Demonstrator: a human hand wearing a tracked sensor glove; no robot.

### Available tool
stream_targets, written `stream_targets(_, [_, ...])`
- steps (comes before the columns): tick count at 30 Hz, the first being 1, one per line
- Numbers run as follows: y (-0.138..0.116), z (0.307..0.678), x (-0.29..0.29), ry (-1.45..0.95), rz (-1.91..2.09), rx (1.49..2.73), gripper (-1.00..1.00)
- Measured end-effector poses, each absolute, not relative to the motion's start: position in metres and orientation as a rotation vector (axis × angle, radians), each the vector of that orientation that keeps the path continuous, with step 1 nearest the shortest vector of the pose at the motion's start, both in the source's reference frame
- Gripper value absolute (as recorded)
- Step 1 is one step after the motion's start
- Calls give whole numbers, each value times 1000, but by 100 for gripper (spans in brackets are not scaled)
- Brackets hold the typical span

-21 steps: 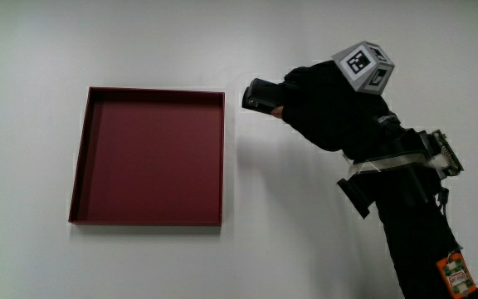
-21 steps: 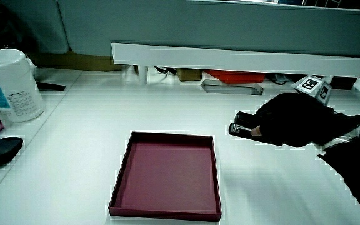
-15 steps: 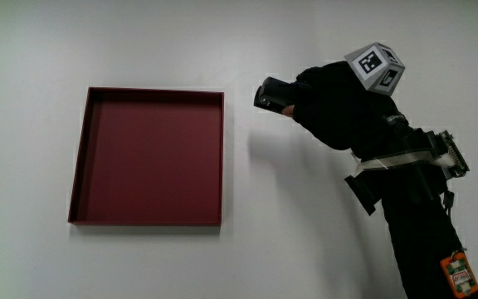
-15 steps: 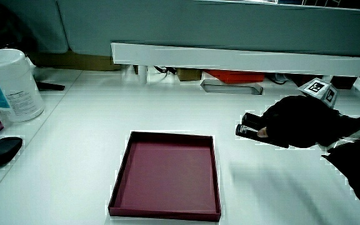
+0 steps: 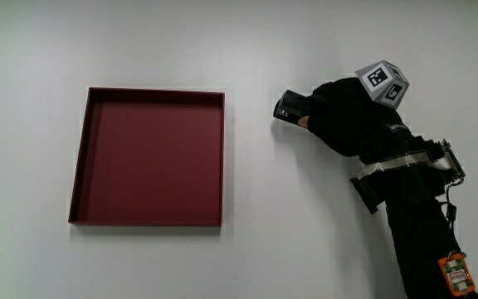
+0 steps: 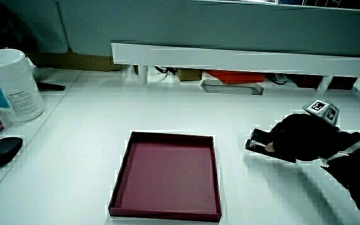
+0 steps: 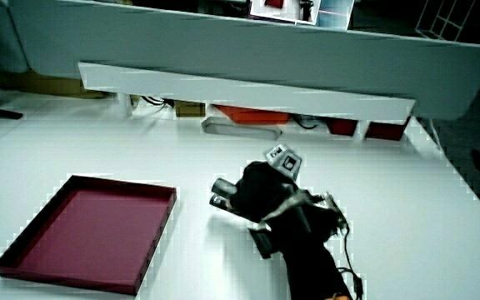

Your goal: Place stapper on desk

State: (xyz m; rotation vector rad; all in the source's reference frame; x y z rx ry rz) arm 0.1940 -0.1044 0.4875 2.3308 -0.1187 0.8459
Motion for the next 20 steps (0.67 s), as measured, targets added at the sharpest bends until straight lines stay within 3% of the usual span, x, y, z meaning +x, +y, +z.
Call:
stream_targets(12, [-95,520,206,-54,845,2300,0])
stream_targets(13, [-94,518,205,-65,860,2291,0])
stream_targets(14, [-95,522,206,-49,881,2200,0])
stream_targets(15, [-95,521,206,-46,861,2288,0])
stream_targets(17, [-94,521,207,-49,859,2293,0])
stream_targets(20, [-92,523,208,-43,855,2270,-25])
